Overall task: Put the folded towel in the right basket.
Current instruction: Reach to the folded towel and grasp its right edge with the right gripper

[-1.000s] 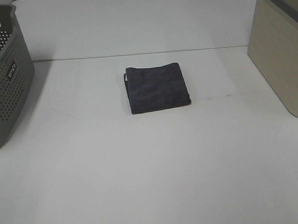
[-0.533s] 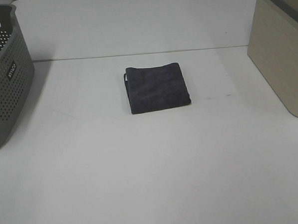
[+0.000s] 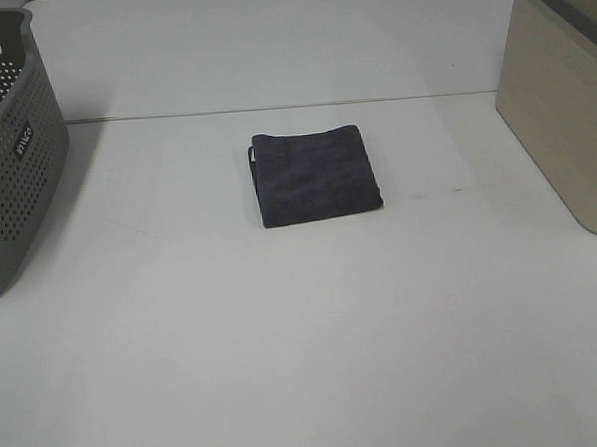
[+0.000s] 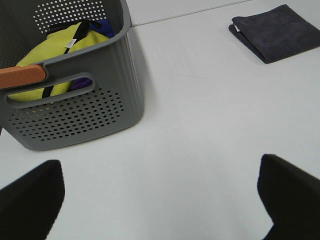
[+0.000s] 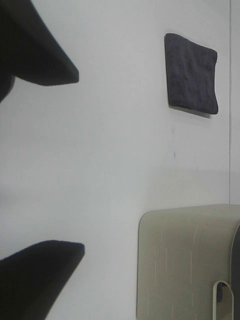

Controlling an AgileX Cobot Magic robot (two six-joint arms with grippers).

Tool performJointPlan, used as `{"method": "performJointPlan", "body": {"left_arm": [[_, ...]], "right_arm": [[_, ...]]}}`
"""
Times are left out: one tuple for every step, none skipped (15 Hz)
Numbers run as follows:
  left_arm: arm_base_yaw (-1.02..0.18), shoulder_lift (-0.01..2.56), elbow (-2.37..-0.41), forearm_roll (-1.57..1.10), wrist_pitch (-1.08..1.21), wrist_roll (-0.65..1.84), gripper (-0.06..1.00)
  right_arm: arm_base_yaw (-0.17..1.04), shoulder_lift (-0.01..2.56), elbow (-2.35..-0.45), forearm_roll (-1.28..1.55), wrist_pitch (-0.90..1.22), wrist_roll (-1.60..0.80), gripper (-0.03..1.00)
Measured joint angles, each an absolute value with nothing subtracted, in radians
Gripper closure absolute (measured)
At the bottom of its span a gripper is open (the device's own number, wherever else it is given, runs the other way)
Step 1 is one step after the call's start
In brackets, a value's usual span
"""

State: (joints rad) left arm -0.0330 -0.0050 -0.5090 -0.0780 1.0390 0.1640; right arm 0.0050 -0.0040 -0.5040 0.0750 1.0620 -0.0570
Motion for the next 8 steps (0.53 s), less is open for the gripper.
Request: {"method": "performJointPlan", "body": {"left_arm": [[-0.033, -0.005, -0.509, -0.078, 1.039, 0.164, -0.04], [-0.033, -0.005, -0.509, -0.078, 1.039, 0.164, -0.04], [-0.033, -0.005, -0.509, -0.078, 1.039, 0.164, -0.04], [-0.033, -0.005, -0.509, -0.078, 1.039, 0.164, -0.04], [-0.033, -0.005, -0.509, -0.078, 1.039, 0.164, -0.04], [-0.033, -0.005, -0.509, -0.078, 1.039, 0.164, -0.04], [-0.033, -0.005, -0.509, -0.078, 1.039, 0.164, -0.04], [-0.033, -0.005, -0.509, -0.078, 1.039, 0.164, -0.04]], "right_arm": [[0.005, -0.004, -0.504, 0.075, 1.062, -0.057, 0.18], [0.005, -0.004, -0.504, 0.075, 1.062, -0.057, 0.18], [0.005, -0.004, -0.504, 0.075, 1.062, -0.057, 0.18], [0.005, -0.004, -0.504, 0.075, 1.062, -0.057, 0.18], [0.005, -0.004, -0.504, 0.075, 1.062, -0.057, 0.18], [0.005, -0.004, -0.504, 0.075, 1.062, -0.057, 0.18], [0.005, -0.004, -0.504, 0.075, 1.062, -0.057, 0.18], [0.005, -0.004, -0.504, 0.075, 1.062, -0.057, 0.18]]}}
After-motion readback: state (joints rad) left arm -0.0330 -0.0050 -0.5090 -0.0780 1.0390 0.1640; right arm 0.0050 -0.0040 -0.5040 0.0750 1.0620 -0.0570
